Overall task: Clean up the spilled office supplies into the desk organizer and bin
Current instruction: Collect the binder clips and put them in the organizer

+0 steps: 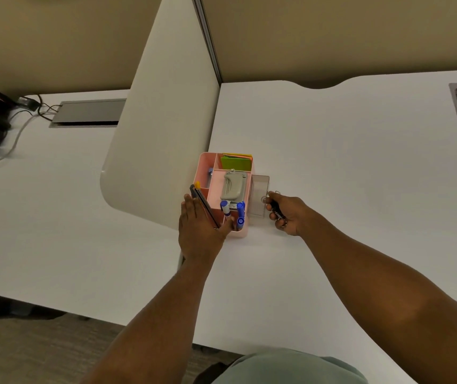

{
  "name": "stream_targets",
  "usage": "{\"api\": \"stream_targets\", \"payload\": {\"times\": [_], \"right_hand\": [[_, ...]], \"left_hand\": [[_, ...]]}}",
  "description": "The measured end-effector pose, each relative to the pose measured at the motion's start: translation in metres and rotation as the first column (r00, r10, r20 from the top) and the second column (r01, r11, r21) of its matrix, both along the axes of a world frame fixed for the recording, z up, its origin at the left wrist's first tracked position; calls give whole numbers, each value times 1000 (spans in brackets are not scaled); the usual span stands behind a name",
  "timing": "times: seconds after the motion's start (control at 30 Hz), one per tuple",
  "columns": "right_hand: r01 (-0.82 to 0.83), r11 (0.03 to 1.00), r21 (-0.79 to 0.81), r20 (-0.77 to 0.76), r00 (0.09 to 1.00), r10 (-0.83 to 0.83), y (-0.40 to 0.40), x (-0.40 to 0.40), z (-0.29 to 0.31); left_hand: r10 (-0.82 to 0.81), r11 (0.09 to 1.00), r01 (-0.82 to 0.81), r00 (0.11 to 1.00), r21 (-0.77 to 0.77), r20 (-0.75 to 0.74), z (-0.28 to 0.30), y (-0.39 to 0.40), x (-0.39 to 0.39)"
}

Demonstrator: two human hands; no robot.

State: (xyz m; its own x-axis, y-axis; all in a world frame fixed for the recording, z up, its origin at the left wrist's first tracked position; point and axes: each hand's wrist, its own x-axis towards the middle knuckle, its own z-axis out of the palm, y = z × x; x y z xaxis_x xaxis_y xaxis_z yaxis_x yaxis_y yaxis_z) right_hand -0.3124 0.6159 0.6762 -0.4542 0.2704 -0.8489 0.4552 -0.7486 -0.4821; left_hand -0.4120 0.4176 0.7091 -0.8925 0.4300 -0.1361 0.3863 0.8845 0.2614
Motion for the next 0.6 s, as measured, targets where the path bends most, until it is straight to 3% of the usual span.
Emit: {"api": "stream_targets", "payload": {"times": [0.33,0.43,0.5,0.6], "right_hand": [[69,997,17,31,997,-70,8,25,5],[162,977,136,64,983,-172,8,25,15],[276,932,235,0,959,-284,8,20,26],[369,911,184,-201,921,-332,5,9,48]], "left_hand": [[-7,1000,7,1000,28,9,2,0,-1],[-7,1000,6,1000,15,20,2,0,-1],[-4,1000,4,1000,10,16,2,0,-1],[-1,1000,0,1000,18,16,0,0,-2]]}}
